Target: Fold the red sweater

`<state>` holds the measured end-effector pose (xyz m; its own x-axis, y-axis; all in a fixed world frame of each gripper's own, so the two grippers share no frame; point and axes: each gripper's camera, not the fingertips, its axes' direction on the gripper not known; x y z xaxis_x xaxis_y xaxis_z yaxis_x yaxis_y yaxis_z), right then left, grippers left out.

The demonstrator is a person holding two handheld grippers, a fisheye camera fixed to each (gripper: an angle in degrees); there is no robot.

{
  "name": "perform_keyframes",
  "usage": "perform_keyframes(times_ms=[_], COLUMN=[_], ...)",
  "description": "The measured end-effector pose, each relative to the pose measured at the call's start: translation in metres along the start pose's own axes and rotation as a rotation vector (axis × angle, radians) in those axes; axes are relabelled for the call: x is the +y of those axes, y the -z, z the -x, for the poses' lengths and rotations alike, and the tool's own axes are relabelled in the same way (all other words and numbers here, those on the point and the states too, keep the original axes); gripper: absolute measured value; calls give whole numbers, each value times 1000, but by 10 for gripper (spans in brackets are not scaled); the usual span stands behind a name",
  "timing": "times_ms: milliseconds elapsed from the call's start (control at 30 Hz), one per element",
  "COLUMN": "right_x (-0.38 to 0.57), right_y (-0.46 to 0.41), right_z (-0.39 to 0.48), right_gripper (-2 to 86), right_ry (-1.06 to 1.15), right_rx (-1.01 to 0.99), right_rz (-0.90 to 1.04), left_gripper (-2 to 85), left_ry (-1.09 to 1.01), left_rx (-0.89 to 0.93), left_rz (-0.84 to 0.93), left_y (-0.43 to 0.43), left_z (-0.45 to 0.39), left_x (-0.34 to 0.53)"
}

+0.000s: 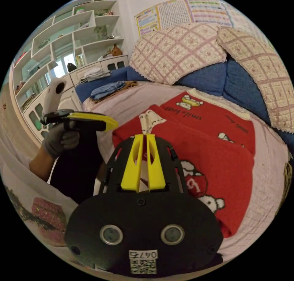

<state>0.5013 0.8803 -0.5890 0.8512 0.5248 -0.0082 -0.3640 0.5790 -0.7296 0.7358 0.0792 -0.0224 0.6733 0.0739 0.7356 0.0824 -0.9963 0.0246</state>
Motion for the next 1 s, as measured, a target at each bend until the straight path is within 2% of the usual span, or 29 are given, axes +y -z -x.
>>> perform_keyframes(times_ms=[200,367,500,667,733,800,1000], right_x=[-21,-26,-36,-54,-59,-59,-72], right_y=[15,51,53,47,36,16,49], right_z=[12,-22,-47,-60,-69,-85,-80], right_gripper=[36,35,48,58,62,64,66], right_ry=[52,-85,-66,36,61,53,123], right_rx=[-110,213,285,271,245,206,217], right_rz=[49,83,171,151,183,296,173], left_gripper=[15,11,9,10,11,11,10], left_ry=[-45,-154,-242,-264,-240,-221,-208], left_rx=[17,-49,-75,-115,-135,-114,-102], left_rz=[-25,-17,51,167,269,228,206], left_y=[-3,-16,-46,-85,-111,-114,-101], left_z=[-1,-18,-24,-16,-2,8,32], left_x=[-31,-72,-118,-147,-150,-150,-165])
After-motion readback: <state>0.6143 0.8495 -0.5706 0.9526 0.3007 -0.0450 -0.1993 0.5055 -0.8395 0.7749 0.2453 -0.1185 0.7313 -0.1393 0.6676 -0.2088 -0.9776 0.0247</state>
